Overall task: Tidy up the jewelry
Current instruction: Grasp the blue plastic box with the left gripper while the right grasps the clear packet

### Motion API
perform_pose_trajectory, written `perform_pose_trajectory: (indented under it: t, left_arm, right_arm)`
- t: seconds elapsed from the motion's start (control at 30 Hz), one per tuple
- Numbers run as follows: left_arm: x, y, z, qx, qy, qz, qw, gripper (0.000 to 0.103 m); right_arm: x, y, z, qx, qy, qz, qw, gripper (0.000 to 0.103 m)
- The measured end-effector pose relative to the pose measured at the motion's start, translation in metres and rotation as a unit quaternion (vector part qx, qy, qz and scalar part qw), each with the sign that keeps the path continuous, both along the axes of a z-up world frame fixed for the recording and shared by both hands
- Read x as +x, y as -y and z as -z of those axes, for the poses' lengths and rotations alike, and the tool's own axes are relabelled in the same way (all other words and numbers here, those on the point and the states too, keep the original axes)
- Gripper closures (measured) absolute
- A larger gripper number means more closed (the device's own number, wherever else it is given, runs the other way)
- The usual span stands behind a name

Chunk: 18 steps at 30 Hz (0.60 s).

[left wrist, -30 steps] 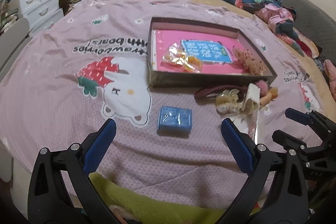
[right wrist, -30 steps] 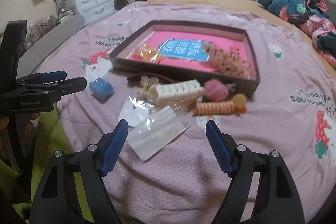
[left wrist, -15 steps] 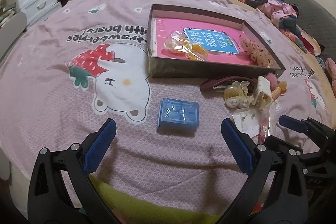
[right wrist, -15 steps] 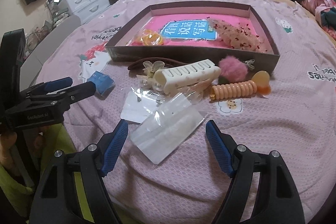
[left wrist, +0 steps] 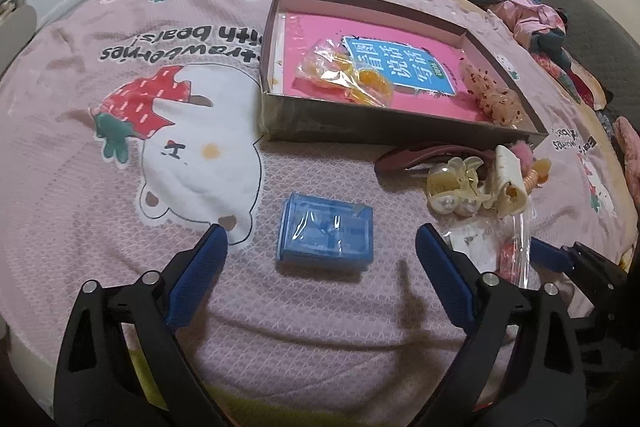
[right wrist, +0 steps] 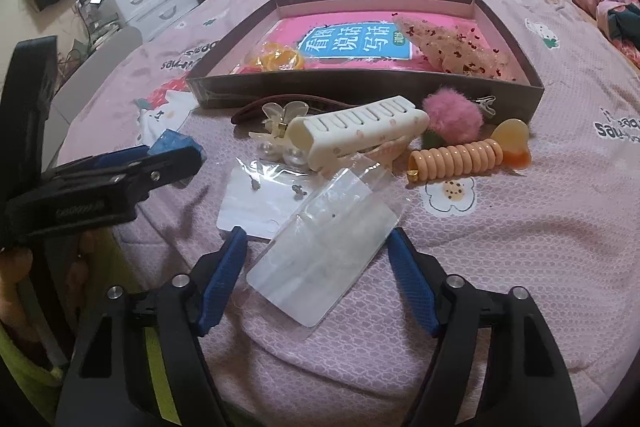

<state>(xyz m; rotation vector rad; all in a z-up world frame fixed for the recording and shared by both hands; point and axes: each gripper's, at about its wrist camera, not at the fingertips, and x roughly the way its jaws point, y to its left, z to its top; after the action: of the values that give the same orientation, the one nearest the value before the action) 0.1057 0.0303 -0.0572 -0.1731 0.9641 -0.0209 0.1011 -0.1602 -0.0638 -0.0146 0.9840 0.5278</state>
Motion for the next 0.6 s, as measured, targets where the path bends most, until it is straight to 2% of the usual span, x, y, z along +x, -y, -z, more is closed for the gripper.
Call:
perform_pose_trajectory:
  t: [0.07,0.37,0.47,0.53,0.6]
  left_arm:
    - [0.002,0.002,0.001,0.002,-0.002,0.003,1.0,0.02]
    - [0.007,0.014,0.004,0.028,-0.011,0.023,0.9993,0.045]
    - [0.008,0.014,0.005,0.032,-0.012,0.023,0.9992,0.056]
    - [0.007,0.014,0.004,0.031,-0.01,0.022,0.9992,0.067]
    - [0.007,0.013,0.004,0.026,-0.009,0.023,0.9993,0.067]
  right_arm:
    - [0.0,0.004,0.001,0.002,-0.001,0.0,1.0,0.041]
    - [-0.001,0.023,0.0,0.003,-0.003,0.01,1.0,0.049]
    - [-0.001,0.033,-0.001,0.002,-0.004,0.015,1.0,0.051]
    - [-0.002,0.037,-0.002,0.0,-0.002,0.017,1.0,0.053]
    - [-0.004,0.043,-0.003,-0.004,0.002,0.022,1.0,0.054]
